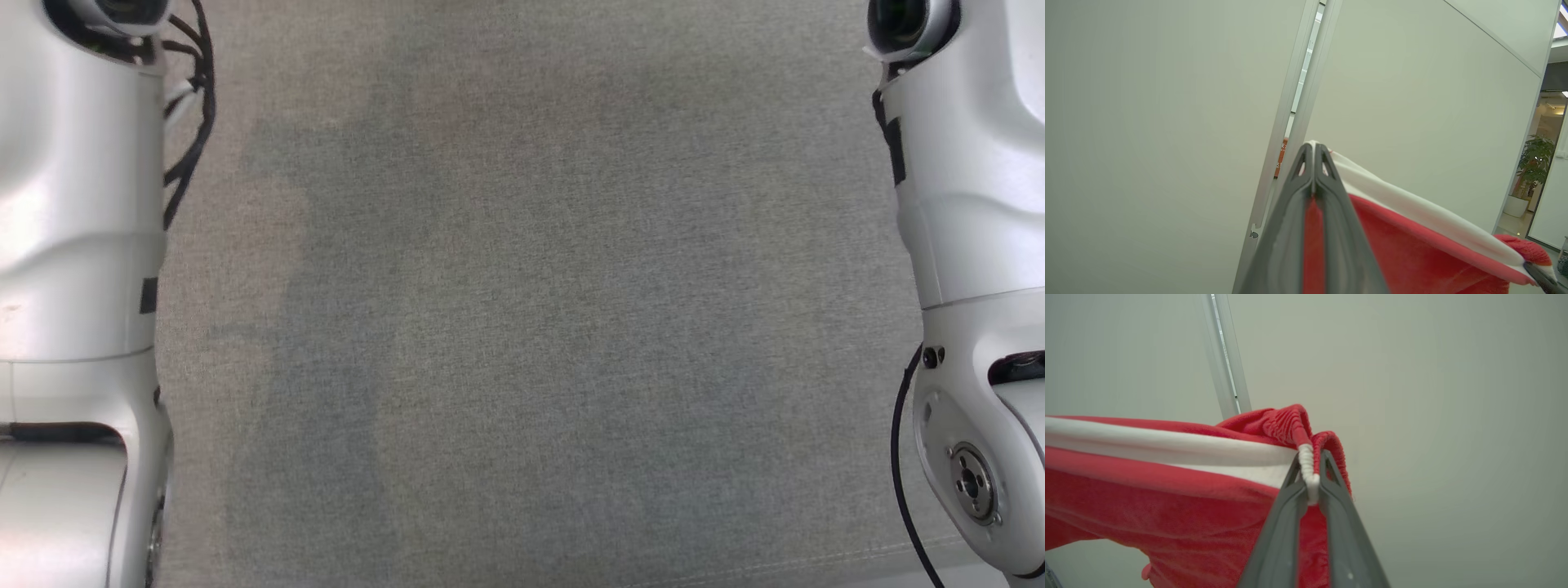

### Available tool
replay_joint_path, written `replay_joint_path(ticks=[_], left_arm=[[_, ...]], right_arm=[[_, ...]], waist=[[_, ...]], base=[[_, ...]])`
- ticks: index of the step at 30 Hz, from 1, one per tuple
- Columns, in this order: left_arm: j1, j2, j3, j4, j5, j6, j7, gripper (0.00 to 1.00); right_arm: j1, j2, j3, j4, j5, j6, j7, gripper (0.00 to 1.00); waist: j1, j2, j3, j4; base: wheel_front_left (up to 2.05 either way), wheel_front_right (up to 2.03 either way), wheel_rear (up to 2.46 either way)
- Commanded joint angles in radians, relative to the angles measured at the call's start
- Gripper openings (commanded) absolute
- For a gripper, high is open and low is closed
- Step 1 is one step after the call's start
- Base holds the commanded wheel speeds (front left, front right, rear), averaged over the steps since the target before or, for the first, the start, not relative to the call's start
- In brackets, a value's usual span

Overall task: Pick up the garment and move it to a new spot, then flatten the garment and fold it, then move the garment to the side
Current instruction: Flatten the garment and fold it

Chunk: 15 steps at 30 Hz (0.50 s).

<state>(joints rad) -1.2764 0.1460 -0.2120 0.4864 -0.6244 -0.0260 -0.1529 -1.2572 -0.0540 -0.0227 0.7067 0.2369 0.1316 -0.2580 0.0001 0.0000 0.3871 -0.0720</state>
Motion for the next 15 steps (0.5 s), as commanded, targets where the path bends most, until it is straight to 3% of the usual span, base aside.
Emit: replay_joint_path(ticks=[1, 9, 15], left_arm=[[0.014, -0.004, 0.004, 0.044, -0.010, -0.014, -0.031, 0.00], [0.114, -0.038, 0.011, 0.215, -0.048, -0.081, -0.104, 0.00], [0.191, -0.027, 0.056, 0.158, -0.091, -0.101, -0.115, 0.00]], right_arm=[[-0.001, 0.000, -0.005, 0.043, -0.015, -0.002, -0.008, 0.00], [0.125, 0.000, 0.043, 0.072, 0.048, -0.002, -0.007, 0.00], [0.226, -0.001, 0.065, -0.005, 0.086, -0.002, -0.008, 0.00]], waist=[[-0.0001, 0.0000, 0.063, 0.039], [-0.0001, 0.0000, 0.130, 0.074], [-0.0001, 0.0000, 0.122, 0.069]], base=[[0.00, 0.00, 0.00], [0.00, 0.00, 0.00], [0.00, 0.00, 0.00]])
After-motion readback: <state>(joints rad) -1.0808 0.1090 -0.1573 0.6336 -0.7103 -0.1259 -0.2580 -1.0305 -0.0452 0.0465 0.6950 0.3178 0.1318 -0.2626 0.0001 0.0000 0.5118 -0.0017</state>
